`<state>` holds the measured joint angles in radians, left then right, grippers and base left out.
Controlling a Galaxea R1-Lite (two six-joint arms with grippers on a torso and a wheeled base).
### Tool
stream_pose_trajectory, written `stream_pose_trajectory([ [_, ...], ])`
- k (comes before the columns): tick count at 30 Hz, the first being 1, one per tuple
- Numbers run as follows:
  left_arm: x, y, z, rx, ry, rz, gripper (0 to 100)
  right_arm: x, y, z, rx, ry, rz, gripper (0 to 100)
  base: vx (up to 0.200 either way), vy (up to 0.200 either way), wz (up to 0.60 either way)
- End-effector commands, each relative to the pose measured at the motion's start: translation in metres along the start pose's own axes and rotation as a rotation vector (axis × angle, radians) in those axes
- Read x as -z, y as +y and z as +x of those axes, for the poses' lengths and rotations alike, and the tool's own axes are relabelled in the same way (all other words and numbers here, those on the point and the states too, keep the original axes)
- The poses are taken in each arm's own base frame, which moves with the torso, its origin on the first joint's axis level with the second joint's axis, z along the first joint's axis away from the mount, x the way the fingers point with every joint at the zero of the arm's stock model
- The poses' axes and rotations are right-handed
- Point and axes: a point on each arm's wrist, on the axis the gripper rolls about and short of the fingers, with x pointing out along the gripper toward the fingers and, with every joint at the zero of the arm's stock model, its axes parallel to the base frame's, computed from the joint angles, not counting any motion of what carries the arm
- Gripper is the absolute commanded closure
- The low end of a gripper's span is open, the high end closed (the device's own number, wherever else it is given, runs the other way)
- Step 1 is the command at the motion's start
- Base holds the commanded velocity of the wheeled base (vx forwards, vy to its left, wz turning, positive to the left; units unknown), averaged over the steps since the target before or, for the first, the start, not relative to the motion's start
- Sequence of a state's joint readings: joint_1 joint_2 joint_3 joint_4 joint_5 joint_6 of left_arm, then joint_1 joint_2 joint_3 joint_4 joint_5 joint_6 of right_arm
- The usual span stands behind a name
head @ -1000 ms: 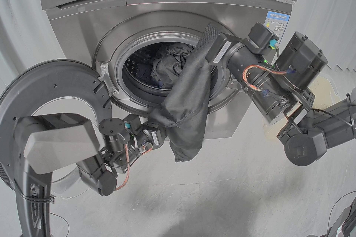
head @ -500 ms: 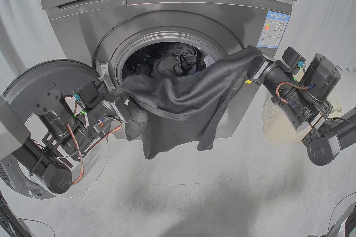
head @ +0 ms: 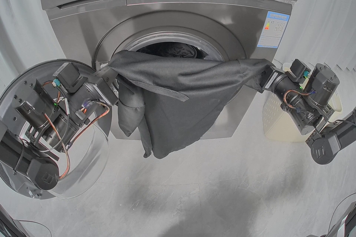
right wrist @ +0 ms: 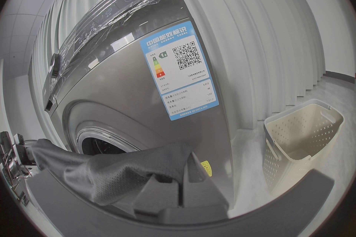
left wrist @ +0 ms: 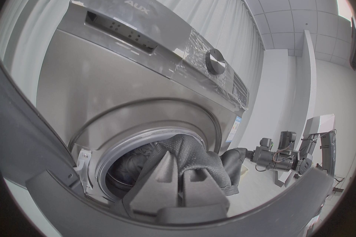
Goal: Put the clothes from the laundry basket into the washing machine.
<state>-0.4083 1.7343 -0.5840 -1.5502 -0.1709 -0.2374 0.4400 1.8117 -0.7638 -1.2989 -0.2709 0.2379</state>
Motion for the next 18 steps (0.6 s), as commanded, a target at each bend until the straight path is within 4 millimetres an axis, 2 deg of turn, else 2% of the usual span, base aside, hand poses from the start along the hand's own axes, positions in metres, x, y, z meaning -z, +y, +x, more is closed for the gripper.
stream_pose_trajectory([
  [1, -0.0087, 0.0002, -0.0004, -0.001, -0.030, 0.008, 100, -0.0004, 0.0009, 0.0024, -0.004, -0.012, 0.003, 100, 0.000, 0.000, 0.00],
  [18, -0.0100, 0.0055, 0.0007, -0.020, -0.036, 0.019, 100, -0.0091, 0.0031, -0.0017, -0.025, -0.045, -0.007, 100, 0.000, 0.000, 0.00],
])
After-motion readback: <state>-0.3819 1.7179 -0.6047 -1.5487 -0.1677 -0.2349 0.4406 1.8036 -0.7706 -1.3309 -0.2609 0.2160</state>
